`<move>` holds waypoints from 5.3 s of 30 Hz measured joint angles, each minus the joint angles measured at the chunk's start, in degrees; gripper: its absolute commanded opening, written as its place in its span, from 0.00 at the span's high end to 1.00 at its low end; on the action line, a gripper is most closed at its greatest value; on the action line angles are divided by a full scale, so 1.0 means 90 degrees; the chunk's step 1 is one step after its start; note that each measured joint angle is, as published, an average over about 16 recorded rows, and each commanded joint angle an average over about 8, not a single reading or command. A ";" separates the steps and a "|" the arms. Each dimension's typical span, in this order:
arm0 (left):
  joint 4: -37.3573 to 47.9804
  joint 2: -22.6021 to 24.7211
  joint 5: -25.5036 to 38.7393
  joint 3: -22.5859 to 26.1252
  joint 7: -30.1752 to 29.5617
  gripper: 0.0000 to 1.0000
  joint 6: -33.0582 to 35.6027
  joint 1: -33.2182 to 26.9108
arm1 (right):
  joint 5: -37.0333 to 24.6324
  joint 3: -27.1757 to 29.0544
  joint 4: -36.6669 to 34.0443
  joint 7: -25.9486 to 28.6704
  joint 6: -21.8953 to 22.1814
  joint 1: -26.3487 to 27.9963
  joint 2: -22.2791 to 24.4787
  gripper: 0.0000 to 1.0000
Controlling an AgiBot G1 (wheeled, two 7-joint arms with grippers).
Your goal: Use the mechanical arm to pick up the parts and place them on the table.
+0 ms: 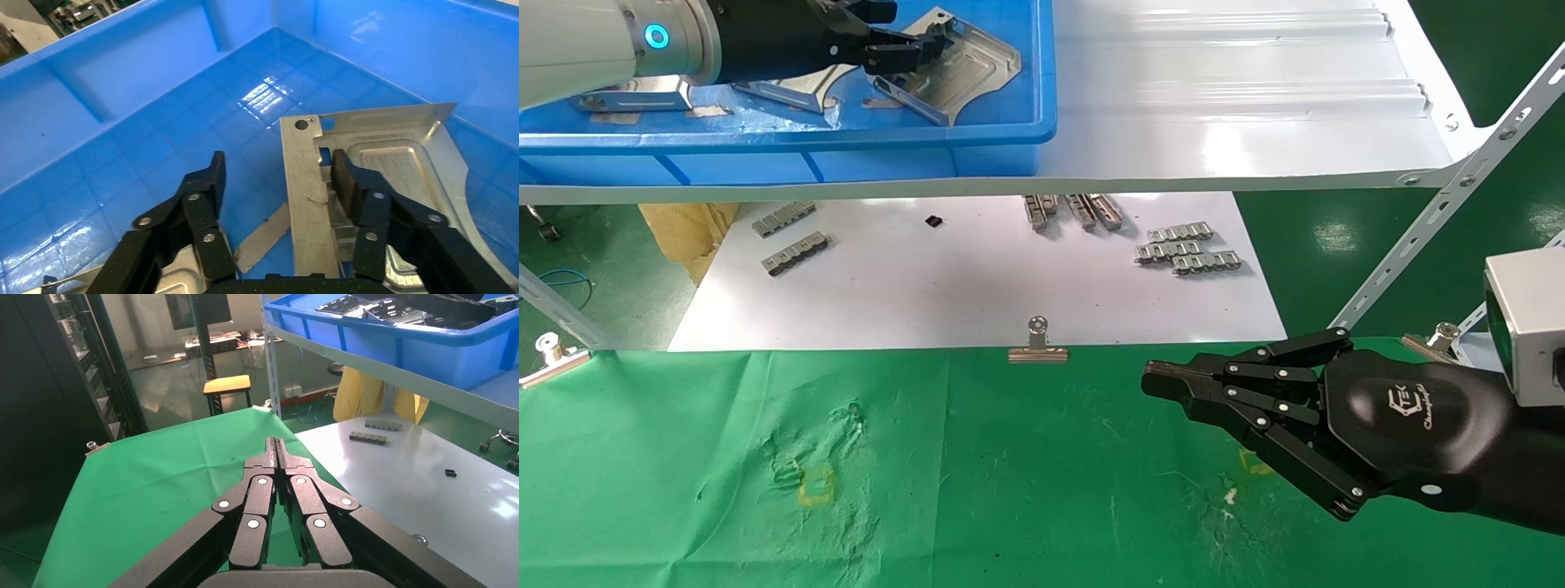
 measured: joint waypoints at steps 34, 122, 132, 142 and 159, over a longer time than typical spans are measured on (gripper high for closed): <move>-0.0136 -0.0440 -0.0491 -0.0337 0.0137 1.00 0.0755 -0.0198 | 0.0000 0.0000 0.0000 0.0000 0.0000 0.0000 0.0000 1.00; -0.4223 -0.3682 -0.1863 0.2996 0.3314 0.84 0.3114 0.2870 | 0.0000 0.0000 0.0000 0.0000 0.0000 0.0000 0.0000 1.00; -0.4325 -0.3700 -0.1798 0.3008 0.3321 0.00 0.2956 0.2914 | 0.0000 0.0000 0.0000 0.0000 0.0000 0.0000 0.0000 1.00; -0.4386 -0.3739 -0.1778 0.3009 0.3306 0.00 0.2926 0.2912 | 0.0000 0.0000 0.0000 0.0000 0.0000 0.0000 0.0000 1.00; -0.4734 -0.3951 -0.2678 0.2709 0.3062 0.00 0.3827 0.2909 | 0.0000 0.0000 0.0000 0.0000 0.0000 0.0000 0.0000 0.43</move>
